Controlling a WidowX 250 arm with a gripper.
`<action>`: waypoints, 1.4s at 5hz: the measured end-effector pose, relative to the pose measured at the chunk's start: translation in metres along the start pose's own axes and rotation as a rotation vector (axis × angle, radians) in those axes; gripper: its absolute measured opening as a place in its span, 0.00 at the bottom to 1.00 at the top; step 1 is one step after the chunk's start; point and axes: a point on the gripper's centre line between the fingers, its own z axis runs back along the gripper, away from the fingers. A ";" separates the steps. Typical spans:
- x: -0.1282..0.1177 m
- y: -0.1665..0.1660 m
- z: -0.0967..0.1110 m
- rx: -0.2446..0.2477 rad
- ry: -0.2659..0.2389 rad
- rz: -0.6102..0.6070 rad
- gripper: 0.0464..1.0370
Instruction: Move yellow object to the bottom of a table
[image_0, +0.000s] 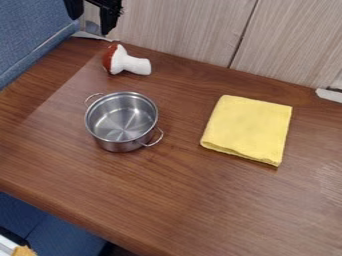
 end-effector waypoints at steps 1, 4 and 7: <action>-0.004 -0.006 -0.015 -0.021 0.034 -0.011 0.96; 0.021 -0.112 0.002 -0.197 -0.048 -0.280 0.96; -0.012 -0.249 0.028 -0.333 -0.090 -0.665 0.96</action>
